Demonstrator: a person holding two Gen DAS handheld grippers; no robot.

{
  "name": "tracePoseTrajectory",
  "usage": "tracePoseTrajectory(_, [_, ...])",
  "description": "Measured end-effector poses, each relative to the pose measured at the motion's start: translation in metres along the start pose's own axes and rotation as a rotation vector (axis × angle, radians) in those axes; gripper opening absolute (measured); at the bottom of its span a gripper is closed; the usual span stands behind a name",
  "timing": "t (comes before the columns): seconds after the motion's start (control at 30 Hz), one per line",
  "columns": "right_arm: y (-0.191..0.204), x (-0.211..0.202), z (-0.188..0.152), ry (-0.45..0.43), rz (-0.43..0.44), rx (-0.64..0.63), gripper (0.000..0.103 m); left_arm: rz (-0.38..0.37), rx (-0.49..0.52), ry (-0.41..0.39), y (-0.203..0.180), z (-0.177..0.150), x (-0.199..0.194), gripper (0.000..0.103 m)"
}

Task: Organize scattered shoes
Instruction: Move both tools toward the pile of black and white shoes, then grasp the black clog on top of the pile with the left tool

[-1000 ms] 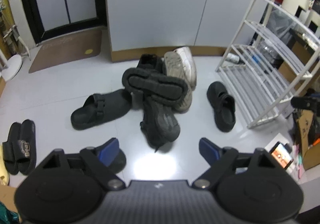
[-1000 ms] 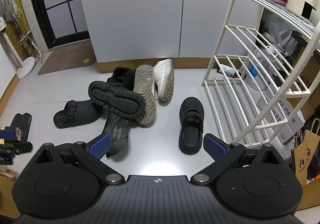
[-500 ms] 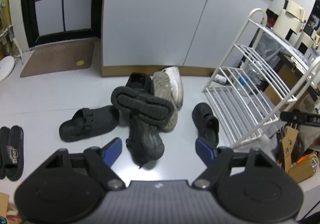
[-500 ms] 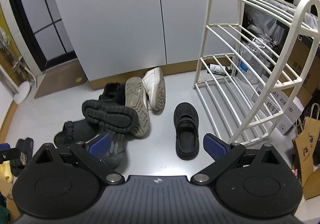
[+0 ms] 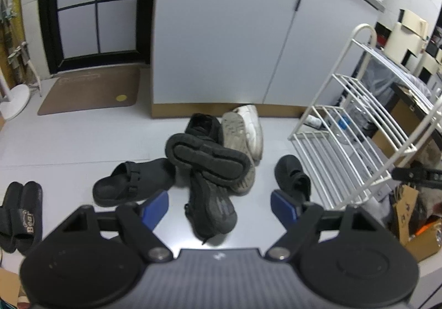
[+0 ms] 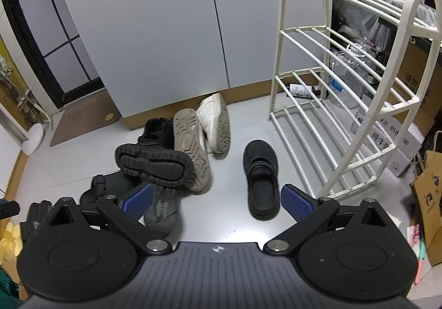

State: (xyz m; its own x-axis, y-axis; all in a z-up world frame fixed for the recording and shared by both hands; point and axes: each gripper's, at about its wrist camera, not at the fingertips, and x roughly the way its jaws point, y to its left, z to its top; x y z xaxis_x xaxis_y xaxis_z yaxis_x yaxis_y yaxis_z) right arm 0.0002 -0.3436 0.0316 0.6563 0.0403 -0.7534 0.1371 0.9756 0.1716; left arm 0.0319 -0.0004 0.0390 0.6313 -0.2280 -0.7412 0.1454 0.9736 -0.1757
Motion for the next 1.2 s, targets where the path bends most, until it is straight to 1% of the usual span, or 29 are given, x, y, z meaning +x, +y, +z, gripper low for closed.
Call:
tracePoseTrajectory(0.2, [0.000, 0.000, 0.001, -0.014, 0.047, 0.012, 0.101, -0.002, -0.018, -0.009, 0.010, 0.007, 0.005, 0.084])
tracePoseTrajectory(0.3, [0.001, 0.000, 0.002, -0.017, 0.066, 0.017, 0.101, -0.009, -0.040, 0.001, 0.017, 0.012, 0.013, 0.085])
tracePoseTrajectory(0.4, [0.002, 0.000, 0.004, -0.019, 0.068, 0.018, 0.101, -0.019, -0.052, 0.021, 0.021, 0.015, 0.017, 0.085])
tracePoseTrajectory(0.5, [0.004, 0.003, 0.005, -0.012, 0.069, 0.026, 0.101, -0.036, -0.082, 0.027, 0.028, 0.025, 0.021, 0.087])
tracePoseTrajectory(0.57, [0.007, 0.008, 0.004, -0.002, 0.084, 0.026, 0.101, -0.044, -0.100, 0.033, 0.031, 0.029, 0.028, 0.088])
tracePoseTrajectory(0.67, [0.011, 0.018, 0.003, 0.025, 0.083, 0.017, 0.101, -0.030, -0.103, 0.045, 0.032, 0.035, 0.042, 0.088])
tracePoseTrajectory(0.77, [0.019, 0.031, 0.005, 0.045, 0.087, -0.015, 0.101, -0.023, -0.073, 0.056, 0.029, 0.044, 0.056, 0.091])
tracePoseTrajectory(0.87, [0.027, 0.040, 0.007, 0.068, 0.113, -0.037, 0.101, 0.001, -0.044, 0.068, 0.028, 0.052, 0.073, 0.093])
tracePoseTrajectory(1.03, [0.041, 0.056, 0.011, 0.108, 0.157, -0.072, 0.101, -0.002, -0.071, 0.106, 0.037, 0.058, 0.097, 0.093])
tracePoseTrajectory(1.2, [0.055, 0.071, 0.014, 0.147, 0.201, -0.108, 0.101, 0.000, -0.096, 0.122, 0.050, 0.078, 0.119, 0.094])
